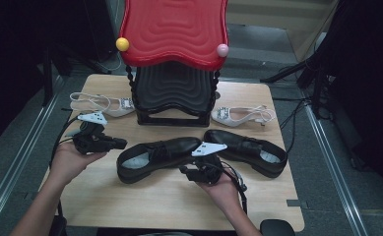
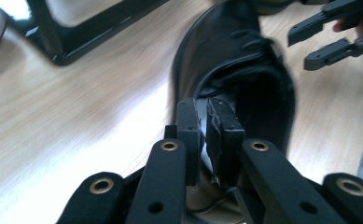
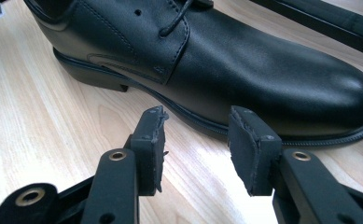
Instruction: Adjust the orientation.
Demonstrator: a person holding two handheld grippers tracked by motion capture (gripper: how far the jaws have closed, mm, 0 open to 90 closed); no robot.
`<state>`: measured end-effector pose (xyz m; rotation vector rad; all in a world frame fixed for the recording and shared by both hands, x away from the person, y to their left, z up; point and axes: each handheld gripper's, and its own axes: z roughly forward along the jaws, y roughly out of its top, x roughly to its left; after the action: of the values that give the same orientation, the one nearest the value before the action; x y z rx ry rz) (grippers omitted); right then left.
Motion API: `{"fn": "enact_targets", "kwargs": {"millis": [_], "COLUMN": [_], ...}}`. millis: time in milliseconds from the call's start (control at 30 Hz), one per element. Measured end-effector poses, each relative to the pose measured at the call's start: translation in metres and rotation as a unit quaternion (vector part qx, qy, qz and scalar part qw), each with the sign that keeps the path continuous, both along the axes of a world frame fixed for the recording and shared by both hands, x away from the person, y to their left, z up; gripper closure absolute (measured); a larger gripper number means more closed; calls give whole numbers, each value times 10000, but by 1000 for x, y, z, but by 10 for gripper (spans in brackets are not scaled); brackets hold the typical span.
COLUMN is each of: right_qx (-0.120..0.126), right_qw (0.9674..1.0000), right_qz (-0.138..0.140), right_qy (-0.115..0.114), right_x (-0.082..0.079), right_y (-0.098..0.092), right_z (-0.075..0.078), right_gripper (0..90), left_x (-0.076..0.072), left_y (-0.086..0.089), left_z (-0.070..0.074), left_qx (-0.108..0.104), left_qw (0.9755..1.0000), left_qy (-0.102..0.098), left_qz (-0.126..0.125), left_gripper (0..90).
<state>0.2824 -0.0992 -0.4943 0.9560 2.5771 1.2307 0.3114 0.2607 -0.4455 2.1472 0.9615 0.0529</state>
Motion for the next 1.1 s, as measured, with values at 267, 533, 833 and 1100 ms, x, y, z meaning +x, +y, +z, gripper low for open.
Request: {"fn": "enact_targets", "kwargs": {"millis": [267, 533, 833, 1100], "right_qx": [-87, -83, -132, -135], "right_qw": [9999, 9994, 9992, 9993], "right_qz": [73, 198, 229, 122], "right_qy": [15, 283, 290, 331], "right_x": [7, 12, 17, 20], "right_y": [10, 20, 26, 21], "right_z": [-4, -10, -12, -11], "right_gripper": [775, 885, 891, 891], "left_x": [13, 19, 15, 10], "left_y": [7, -10, -15, -24], "left_z": [-31, -50, -50, -51], "left_qx": [248, 208, 191, 125], "left_qw": [9994, 9992, 9992, 9992], "left_qy": [76, 304, 300, 354], "left_qz": [215, 145, 164, -114], "left_gripper": [859, 874, 900, 899]}}
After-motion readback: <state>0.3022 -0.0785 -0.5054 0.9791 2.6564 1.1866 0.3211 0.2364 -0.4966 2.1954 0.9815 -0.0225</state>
